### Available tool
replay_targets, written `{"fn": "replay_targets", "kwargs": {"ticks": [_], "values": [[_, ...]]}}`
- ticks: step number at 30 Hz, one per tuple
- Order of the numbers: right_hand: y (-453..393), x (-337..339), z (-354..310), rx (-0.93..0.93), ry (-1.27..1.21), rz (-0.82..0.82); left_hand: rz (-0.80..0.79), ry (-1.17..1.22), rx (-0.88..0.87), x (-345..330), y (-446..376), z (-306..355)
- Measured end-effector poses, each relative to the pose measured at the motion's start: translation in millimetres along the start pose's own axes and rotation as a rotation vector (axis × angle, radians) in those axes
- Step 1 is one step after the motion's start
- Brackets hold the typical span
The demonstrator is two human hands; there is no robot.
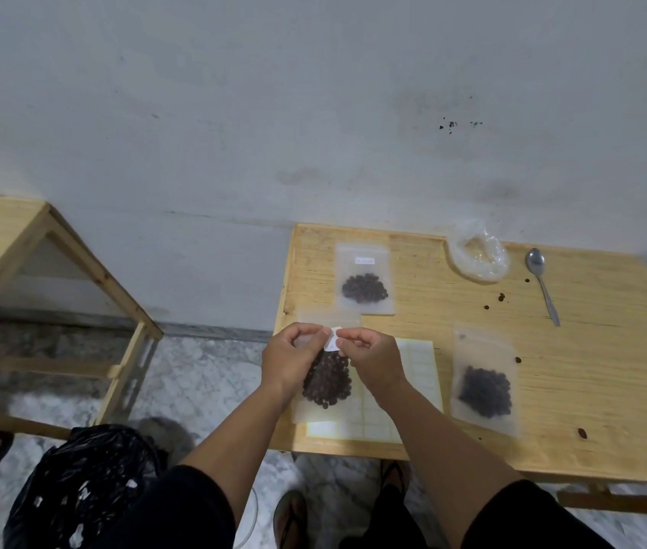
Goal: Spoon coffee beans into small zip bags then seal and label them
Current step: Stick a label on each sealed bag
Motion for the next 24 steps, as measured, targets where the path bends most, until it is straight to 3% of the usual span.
{"fn": "replay_targets", "kwargs": {"ticks": [11,17,24], "values": [[-5,0,3,-0.039,0.053,-0.109,0.202,0.015,0.05,2,-14,4],[-7,15,27,-0.139,0.208,0.036,0.257,0.039,0.063,15,-22,5],[-12,5,34,-0.148,0.431,0.05,0.214,0.019,0.029,18,-26,1]]}}
Point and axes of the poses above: each hand's wrist, its own y-axis away from the middle knuckle, its own x-axis out of the back of the hand, z = x × y, the point moved 1 cm from there along -y, towards the middle knuckle, and after that the axes turned 6 degrees about x, right-handed, at the moved point
